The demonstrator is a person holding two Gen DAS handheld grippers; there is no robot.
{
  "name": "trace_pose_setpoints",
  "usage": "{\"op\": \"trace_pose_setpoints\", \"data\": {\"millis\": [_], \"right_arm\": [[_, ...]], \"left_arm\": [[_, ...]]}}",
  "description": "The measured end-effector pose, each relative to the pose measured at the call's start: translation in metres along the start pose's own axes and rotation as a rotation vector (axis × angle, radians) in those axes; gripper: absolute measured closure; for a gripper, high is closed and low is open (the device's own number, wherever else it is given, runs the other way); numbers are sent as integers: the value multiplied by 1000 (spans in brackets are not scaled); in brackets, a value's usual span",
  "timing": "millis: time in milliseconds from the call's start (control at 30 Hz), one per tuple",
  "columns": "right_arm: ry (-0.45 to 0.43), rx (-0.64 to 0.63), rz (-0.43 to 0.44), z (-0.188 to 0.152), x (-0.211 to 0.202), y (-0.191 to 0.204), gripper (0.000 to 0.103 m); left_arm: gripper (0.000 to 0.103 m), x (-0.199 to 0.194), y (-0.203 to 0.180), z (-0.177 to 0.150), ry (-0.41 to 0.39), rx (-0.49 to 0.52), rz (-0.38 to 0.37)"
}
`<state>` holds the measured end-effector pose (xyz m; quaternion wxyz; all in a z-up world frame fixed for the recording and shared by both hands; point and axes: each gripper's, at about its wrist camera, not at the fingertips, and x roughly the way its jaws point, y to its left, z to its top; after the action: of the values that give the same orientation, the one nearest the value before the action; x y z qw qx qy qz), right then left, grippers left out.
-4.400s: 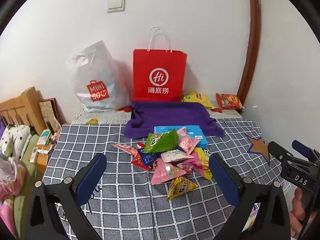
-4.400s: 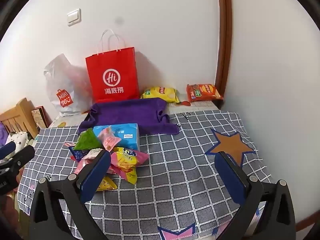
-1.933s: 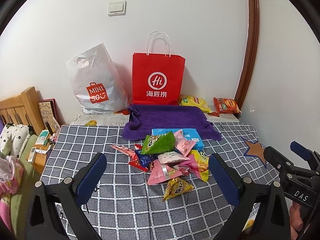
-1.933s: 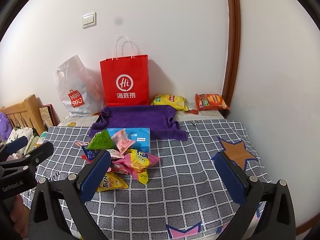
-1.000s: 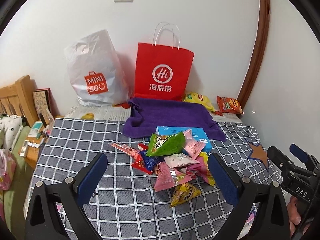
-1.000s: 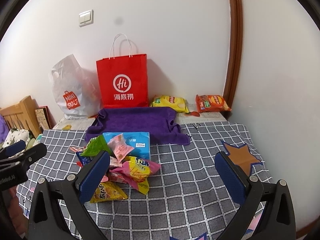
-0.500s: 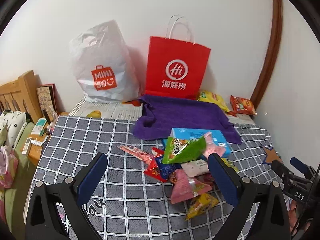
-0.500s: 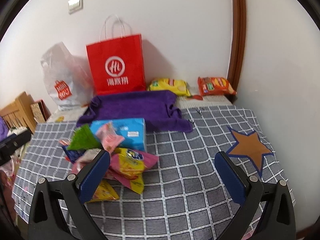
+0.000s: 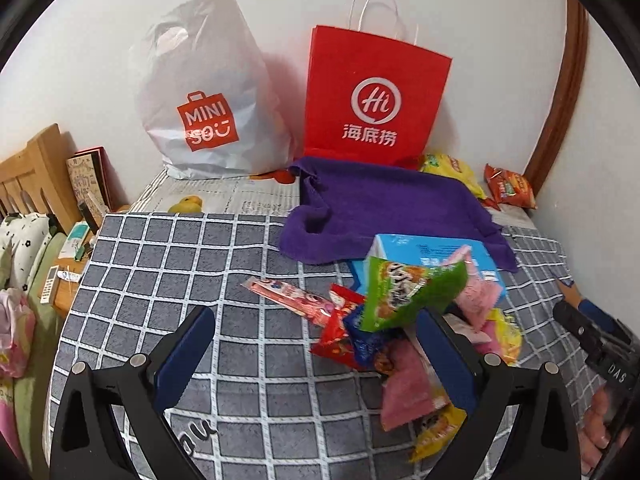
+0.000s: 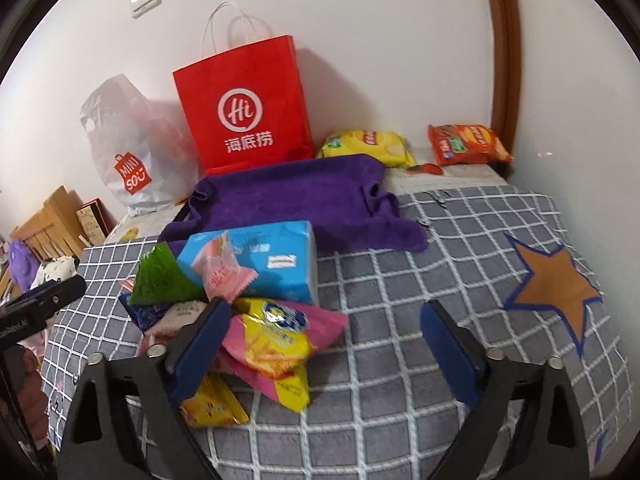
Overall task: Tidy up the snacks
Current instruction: 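Reach the right tool into the snack pile and grasp the pink wrapped candy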
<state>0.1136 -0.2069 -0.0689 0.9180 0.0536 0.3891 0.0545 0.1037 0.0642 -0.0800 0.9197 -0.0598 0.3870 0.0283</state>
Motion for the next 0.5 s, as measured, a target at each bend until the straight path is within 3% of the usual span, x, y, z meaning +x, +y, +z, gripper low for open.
{"op": "trace_pose_setpoints", "data": {"millis": [100, 200, 500], "right_arm": [[14, -32, 38, 8, 15, 11, 19], [29, -72, 46, 14, 32, 24, 32], [74, -185, 124, 25, 71, 59, 36]], "left_arm": [[3, 11, 7, 3, 15, -10, 7], [3, 21, 16, 5, 38, -27, 15], [3, 46, 42, 11, 79, -89, 15]]}}
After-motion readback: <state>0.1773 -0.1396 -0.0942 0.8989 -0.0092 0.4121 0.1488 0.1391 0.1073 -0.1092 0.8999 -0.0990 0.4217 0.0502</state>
